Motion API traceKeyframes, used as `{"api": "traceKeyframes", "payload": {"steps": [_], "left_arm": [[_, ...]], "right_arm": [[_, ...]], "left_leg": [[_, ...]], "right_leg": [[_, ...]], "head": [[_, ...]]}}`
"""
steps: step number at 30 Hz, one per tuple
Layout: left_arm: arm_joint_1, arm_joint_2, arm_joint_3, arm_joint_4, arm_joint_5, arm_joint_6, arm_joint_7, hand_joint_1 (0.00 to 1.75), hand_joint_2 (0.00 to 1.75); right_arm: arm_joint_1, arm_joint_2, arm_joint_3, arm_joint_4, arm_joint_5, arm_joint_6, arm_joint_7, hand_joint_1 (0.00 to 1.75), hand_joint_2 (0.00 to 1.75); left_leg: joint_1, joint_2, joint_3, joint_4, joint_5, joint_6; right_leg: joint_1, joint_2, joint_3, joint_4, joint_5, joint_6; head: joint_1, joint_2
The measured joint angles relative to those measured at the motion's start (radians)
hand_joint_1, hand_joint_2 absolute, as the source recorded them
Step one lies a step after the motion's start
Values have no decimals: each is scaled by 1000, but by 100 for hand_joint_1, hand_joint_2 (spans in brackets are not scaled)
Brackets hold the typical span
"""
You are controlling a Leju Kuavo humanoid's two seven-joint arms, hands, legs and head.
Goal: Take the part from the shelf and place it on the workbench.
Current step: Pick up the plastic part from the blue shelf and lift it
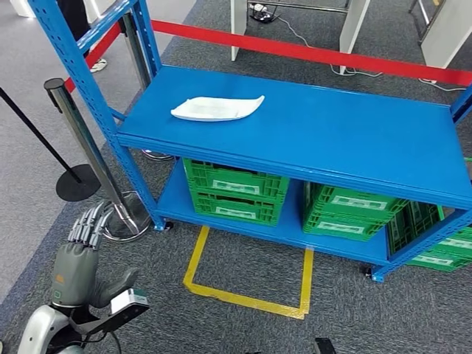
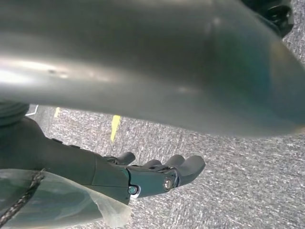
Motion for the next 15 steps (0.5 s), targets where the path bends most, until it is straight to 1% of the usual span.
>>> {"api": "traceKeyframes", "payload": {"steps": [1, 2, 3, 4, 5, 7, 8, 9, 10, 12, 13, 14, 15], "left_arm": [[-1, 0, 0, 0, -1, -6, 0, 0, 0], [-1, 0, 0, 0, -1, -12, 0, 0, 0], [-3, 0, 0, 0, -1, -16, -1, 0, 0], [-5, 0, 0, 0, -1, -19, -1, 0, 0], [-7, 1, 0, -1, 0, -20, -2, 0, 0], [-10, 2, -1, -1, 4, -21, -4, 0, 0], [-10, 3, -1, -1, 7, -21, -5, 0, 0], [-12, 4, -1, -1, 8, -22, -7, 0, 0], [-14, 5, -1, -1, 8, -25, -8, 0, 0], [-18, 7, -2, 0, 8, -35, -10, 0, 0], [-20, 7, -4, 1, 8, -42, -12, 0, 0], [-26, 7, -6, 4, 8, -50, -15, 0, 0], [-40, 7, -11, 10, 12, -58, -19, 0, 0]], "right_arm": [[3, -1, 0, -9, 2, -3, 8, 0, 0], [6, -2, 0, -20, 4, -6, 18, 0, 0], [8, -3, 0, -31, 6, -9, 26, 0, 0], [11, -3, 0, -41, 7, -10, 33, 0, 0], [15, -3, 0, -51, 9, -12, 40, 0, 0], [30, -3, 0, -75, 12, -14, 55, 0, 0], [36, -5, 0, -87, 13, -16, 62, 0, 0], [41, -6, -1, -95, 15, -17, 66, 0, 0], [43, -7, -1, -102, 16, -16, 68, 0, 0], [43, -8, -2, -106, 15, -11, 63, 0, 0], [42, -8, -4, -104, 10, -8, 55, 0, 0], [42, -8, -8, -100, 2, -4, 45, 0, 0], [40, -8, -13, -94, -7, 0, 34, 0, 0]], "left_leg": [[0, -1, 2, 2, -2, -2], [0, -1, 3, 4, -5, -5], [-2, -2, 2, 9, -8, -9], [-4, -2, 0, 13, -10, -13], [-6, -2, -3, 16, -10, -17], [-6, -2, -5, 20, -10, -23], [-6, -2, -7, 28, -17, -27], [-5, -1, -15, 50, -33, -33], [-2, -1, -33, 94, -59, -39], [2, 0, -88, 220, -121, -50], [3, 0, -113, 272, -138, -52], [3, 0, -124, 294, -137, -51], [3, 0, -118, 277, -115, -47]], "right_leg": [[0, 0, 31, -70, 40, -2], [0, 0, 61, -136, 68, -4], [0, 0, 88, -188, 84, -7], [1, 1, 102, -216, 88, -11], [2, 2, 105, -220, 83, -16], [0, 4, 107, -223, 87, -25], [-2, 3, 108, -224, 88, -29], [-4, 3, 109, -226, 90, -34], [-6, 3, 111, -227, 90, -36], [-6, 3, 111, -227, 90, -39], [-5, 3, 111, -227, 90, -40], [-4, 3, 111, -227, 89, -40], [-2, 2, 112, -227, 89, -40]], "head": [[0, 0], [0, 0], [0, 0], [0, 0], [-2, 0], [-3, 0], [-5, 0], [-7, 0], [-10, 0], [-14, 0], [-14, 0], [-15, 0], [-15, 0]]}}
